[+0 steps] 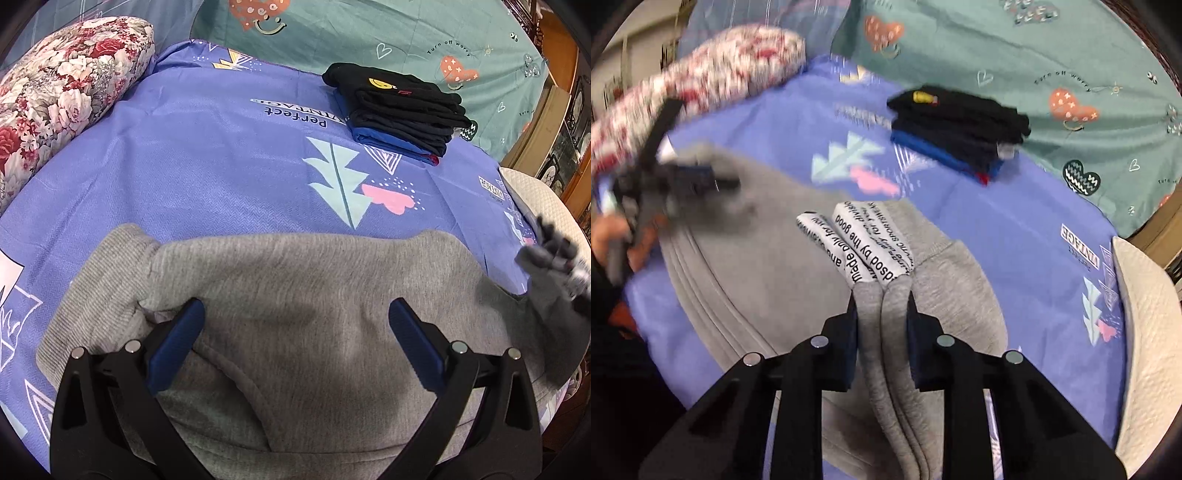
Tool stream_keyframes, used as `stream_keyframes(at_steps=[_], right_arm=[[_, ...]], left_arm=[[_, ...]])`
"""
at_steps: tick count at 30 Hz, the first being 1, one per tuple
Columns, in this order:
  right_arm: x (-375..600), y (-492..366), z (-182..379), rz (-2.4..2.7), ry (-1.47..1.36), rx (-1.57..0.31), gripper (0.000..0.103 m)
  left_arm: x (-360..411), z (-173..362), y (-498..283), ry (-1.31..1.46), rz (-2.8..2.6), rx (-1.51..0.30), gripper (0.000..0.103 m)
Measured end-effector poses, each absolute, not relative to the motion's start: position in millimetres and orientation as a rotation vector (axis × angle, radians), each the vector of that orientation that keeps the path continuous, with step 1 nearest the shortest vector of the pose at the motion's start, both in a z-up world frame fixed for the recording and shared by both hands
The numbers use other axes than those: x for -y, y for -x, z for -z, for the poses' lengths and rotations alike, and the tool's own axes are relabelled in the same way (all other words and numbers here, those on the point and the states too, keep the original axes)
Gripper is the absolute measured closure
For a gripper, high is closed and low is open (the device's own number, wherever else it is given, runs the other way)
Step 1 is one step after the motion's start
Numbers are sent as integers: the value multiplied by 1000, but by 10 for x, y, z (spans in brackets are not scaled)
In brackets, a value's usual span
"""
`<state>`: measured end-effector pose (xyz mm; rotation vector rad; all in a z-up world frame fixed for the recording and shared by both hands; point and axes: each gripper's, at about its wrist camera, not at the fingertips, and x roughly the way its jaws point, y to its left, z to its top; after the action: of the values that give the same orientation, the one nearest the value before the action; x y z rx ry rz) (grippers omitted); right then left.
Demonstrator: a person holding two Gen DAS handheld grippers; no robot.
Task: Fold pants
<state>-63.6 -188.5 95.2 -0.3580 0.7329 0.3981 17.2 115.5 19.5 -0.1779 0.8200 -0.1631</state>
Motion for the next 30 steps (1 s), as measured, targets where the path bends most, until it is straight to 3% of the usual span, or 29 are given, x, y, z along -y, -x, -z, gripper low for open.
stream_keyframes(at_steps=[3, 6, 8, 11, 18, 20, 24, 30], right_arm=[[1638, 663, -954, -512, 339, -724, 80], [1304, 638, -457, -615, 362, -836, 77], [1230, 608, -143, -645, 354, -909, 63], [1350, 686, -231, -689, 276, -888, 56], [2212, 833, -928, -556, 61, -795, 56], [2395, 772, -824, -496, 44, -847, 56], [2253, 711, -94, -473, 154, -1038, 54], [2358, 665, -505, -479, 64, -911, 54]], left_arm=[[-1169, -199, -166, 187, 167, -818, 2], [-1170, -199, -168, 185, 166, -819, 2], [-1175, -198, -170, 187, 168, -821, 2], [-1173, -199, -167, 186, 168, -820, 2], [-1179, -199, -174, 191, 169, -819, 2], [-1168, -197, -174, 184, 166, -820, 2], [-1151, -188, -182, 176, 157, -824, 2], [-1125, -185, -184, 153, 141, -826, 2]])
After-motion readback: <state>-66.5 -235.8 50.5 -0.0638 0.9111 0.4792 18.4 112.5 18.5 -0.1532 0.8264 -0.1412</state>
